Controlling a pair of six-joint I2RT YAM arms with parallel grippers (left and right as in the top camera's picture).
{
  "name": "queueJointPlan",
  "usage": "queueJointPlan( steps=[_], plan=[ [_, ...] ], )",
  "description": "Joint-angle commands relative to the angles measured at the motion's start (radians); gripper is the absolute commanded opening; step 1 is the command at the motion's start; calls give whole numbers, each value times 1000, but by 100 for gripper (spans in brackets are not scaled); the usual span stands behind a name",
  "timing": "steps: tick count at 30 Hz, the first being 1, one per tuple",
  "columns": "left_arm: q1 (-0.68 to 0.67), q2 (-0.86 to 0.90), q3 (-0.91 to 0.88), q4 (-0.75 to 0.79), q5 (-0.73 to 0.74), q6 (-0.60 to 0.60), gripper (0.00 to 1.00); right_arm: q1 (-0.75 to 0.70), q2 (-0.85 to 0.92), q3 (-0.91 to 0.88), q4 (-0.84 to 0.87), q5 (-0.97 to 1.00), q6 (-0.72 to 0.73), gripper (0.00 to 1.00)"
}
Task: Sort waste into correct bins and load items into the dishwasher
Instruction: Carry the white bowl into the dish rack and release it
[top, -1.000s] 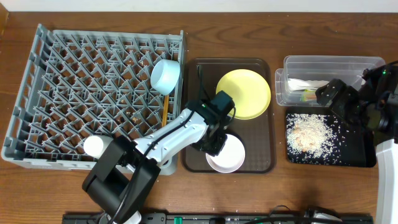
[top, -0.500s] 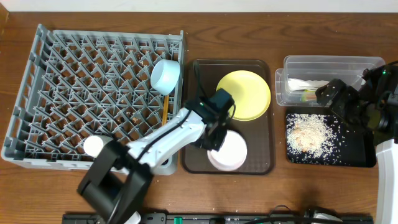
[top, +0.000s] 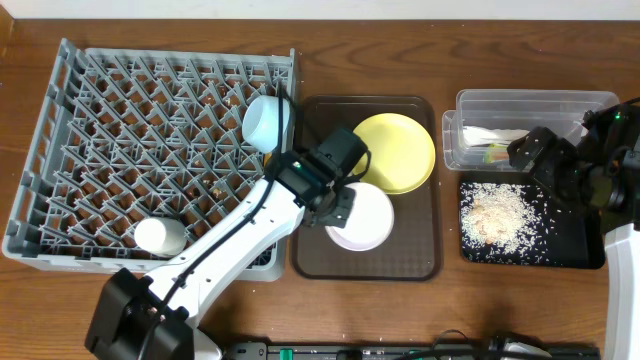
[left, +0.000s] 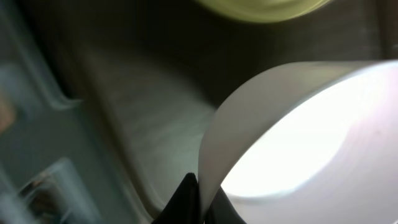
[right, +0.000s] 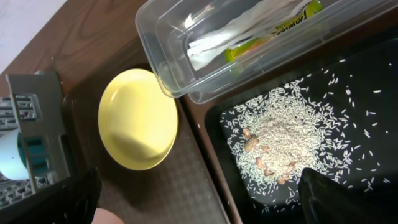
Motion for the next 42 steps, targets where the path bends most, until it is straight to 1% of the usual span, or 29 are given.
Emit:
queueJointPlan(
  steps=[1,5,7,9,13,16,19,20,25,30,35,42],
  plan=[
    [43,-62,42,-56,-179,-79,7,-12,0,6,-2,-7,-6,99],
    [98,-176,91,-128,-306,-87,7,-12,0,6,-2,-7,-6,99],
    [121,-225,93,-154,-431,-109,7,-12,0,6,-2,-7,-6,99],
    [136,-252,93,-195,-606,-143,7,-12,0,6,-2,-7,-6,99],
    [147,-235,92,-270,-857,-199,8,-12,0,6,-2,-7,-6,99],
    [147,-174,92,-349,-1052,-277,7,-12,0,6,-2,-7,-6,99],
    [147,-92,92,-409,-1189,-331,7,-12,0,6,-2,-7,-6,99],
    [147,-58,92,-411,-1210,-332,7,-12,0,6,-2,-7,-6,99],
    [147,92,92,-426,-1217,-336,7,-12,0,6,-2,-7,-6,99],
    [142,184,92,-458,-1207,-391,7,-12,0,6,-2,-7,-6,99],
    [109,204,92,-458,-1133,-420,7,-12,0,6,-2,-7,-6,99],
    [77,204,91,-450,-1057,-423,8,-12,0,6,-2,-7,-6,99]
  ],
)
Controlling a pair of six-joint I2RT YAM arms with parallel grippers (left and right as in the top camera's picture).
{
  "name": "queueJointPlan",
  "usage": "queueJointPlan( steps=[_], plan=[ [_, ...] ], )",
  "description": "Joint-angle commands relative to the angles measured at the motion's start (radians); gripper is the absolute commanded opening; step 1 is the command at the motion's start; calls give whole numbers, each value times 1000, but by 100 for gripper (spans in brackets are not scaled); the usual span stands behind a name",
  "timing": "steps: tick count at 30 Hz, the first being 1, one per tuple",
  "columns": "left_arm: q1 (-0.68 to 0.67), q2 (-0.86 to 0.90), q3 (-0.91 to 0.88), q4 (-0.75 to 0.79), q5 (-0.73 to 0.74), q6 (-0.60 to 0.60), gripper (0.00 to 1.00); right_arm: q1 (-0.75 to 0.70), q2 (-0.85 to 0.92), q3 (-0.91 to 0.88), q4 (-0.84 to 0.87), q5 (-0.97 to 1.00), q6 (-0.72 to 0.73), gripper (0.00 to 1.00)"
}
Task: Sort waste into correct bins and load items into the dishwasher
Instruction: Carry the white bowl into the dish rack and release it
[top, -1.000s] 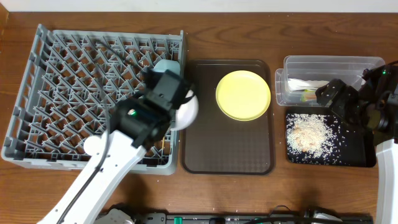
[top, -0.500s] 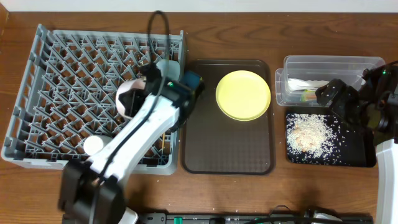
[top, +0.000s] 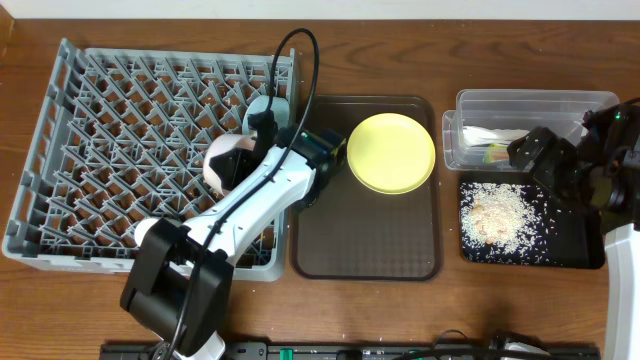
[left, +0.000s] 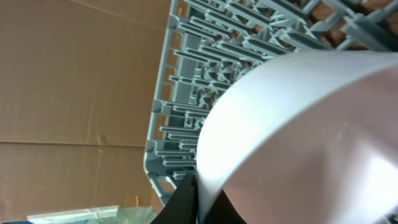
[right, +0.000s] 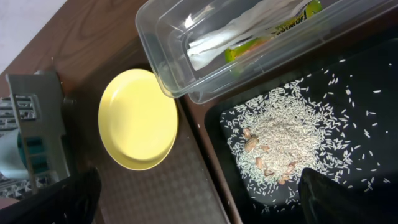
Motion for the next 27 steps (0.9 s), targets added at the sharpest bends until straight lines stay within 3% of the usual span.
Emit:
queueJointPlan(
  steps=[1,8,24,27],
  plan=[
    [-6,2,1,1,64,-32,7,-12,0,6,-2,-7,-6,99],
    [-8,2,0,-15,79,-32,8,-12,0,6,-2,-7,-6,99],
    [-11,2,0,-2,394,-32,12,-12,0,6,-2,-7,-6,99],
    [-11,2,0,-2,471,-32,17,-12,0,6,-2,-7,-6,99]
  ],
)
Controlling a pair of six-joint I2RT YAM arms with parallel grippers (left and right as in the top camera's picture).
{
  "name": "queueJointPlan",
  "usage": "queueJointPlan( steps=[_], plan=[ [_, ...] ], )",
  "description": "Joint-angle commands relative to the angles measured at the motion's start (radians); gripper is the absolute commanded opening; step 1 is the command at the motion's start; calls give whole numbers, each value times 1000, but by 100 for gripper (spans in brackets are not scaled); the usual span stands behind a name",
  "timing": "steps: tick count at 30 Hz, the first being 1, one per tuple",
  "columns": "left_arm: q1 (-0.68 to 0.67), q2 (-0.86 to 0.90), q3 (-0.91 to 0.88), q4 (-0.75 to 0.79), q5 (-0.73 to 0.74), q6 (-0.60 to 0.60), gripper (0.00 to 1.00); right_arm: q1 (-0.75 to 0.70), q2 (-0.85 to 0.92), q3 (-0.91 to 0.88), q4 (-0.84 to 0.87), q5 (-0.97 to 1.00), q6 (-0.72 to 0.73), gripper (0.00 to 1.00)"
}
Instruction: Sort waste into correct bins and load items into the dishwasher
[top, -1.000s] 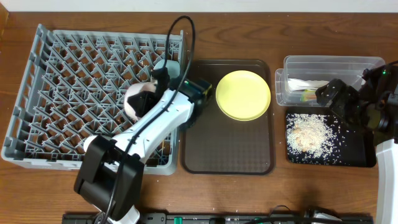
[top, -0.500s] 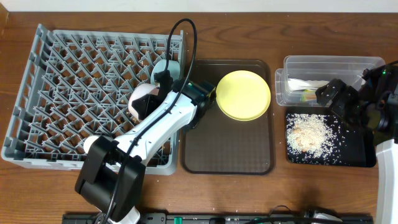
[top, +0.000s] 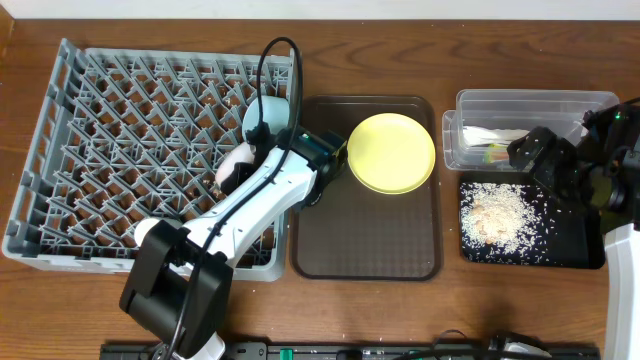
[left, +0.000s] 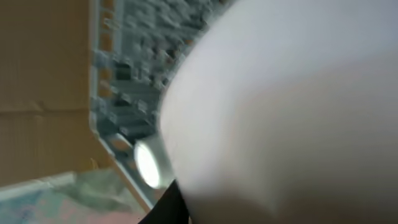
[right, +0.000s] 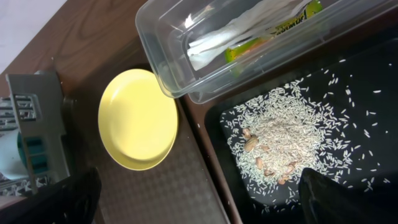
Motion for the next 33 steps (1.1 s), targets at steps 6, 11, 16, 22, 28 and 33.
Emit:
queueJointPlan(
  steps=[6,11,16,22,28,33],
  plan=[
    [-3,6,0,20,217,-6,44,-12,0,6,-2,-7,-6,99],
    [-3,-24,11,21,274,-5,54,-12,0,6,-2,-7,-6,99],
    [-3,-92,55,29,366,-1,62,-12,0,6,-2,-7,-6,99],
    [-3,-184,69,220,617,200,63,-12,0,6,-2,-7,-6,99],
    [-3,-188,69,471,762,386,63,-12,0,6,-2,-7,-6,99],
    [0,-121,69,671,762,407,58,-12,0,6,-2,-7,-6,99]
  ],
)
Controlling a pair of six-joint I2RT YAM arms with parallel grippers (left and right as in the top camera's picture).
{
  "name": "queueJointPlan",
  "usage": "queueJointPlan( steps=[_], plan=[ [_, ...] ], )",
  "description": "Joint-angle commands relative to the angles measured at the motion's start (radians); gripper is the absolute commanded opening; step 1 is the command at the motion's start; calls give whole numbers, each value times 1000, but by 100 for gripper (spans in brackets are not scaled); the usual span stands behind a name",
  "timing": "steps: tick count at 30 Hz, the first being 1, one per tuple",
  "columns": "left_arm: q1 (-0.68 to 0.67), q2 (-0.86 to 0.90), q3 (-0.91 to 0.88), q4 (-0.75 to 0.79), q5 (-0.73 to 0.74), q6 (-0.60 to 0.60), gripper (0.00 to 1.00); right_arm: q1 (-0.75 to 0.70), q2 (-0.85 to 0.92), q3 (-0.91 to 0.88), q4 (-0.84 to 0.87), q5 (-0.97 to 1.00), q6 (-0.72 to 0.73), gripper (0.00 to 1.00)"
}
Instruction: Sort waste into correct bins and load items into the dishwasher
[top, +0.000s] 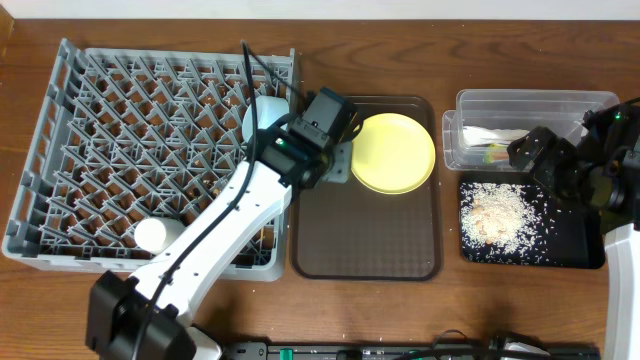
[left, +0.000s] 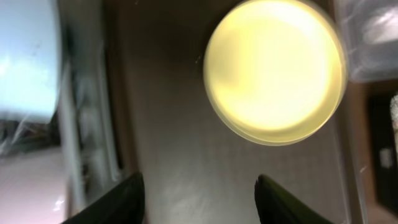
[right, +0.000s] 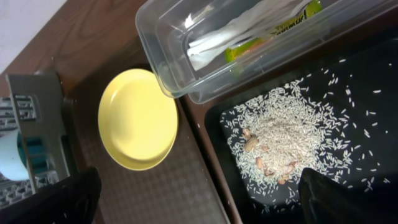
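Observation:
My left gripper (top: 338, 158) (left: 200, 202) hangs open and empty over the left part of the brown tray (top: 365, 235), just left of the yellow plate (top: 392, 152) (left: 273, 68). A pale pinkish-white surface, likely the white bowl (left: 28, 193), shows at the rack's edge in the left wrist view; in the overhead view my arm hides it. A light blue cup (top: 262, 115) and a small white cup (top: 160, 235) stand in the grey dish rack (top: 120, 130). My right gripper (top: 525, 152) (right: 199, 199) is open over the black tray's far left corner.
A clear bin (top: 530, 105) at the right holds wrappers and a napkin (right: 249, 31). The black tray (top: 575, 245) below it carries spilled rice and nuts (right: 273, 140). The rack's right wall (left: 81, 143) runs along the brown tray's left edge.
My left gripper was shut on the white bowl over the rack's right side. It is now open and empty, back over the brown tray beside the yellow plate. The right arm has not moved.
My left gripper first gripped the white bowl's rim on the brown tray beside the yellow plate. Then it held the bowl over the rack's right side, then lower among the tines. Now the bowl is released there and the gripper is at the tray.

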Motion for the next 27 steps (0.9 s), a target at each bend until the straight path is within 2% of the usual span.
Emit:
queueJointPlan(
  steps=[1,11,20,22,27],
  plan=[
    [2,76,11,74,36,55,57,-12,0,6,-2,-8,-6,99],
    [2,342,11,243,59,52,57,-12,0,6,-2,-8,-6,99],
    [2,383,11,248,55,55,57,-12,0,6,-2,-8,-6,99],
    [2,383,11,247,61,54,53,-12,0,6,-1,-4,-6,99],
    [4,367,12,222,88,55,52,-12,0,6,0,30,-6,99]
  ],
)
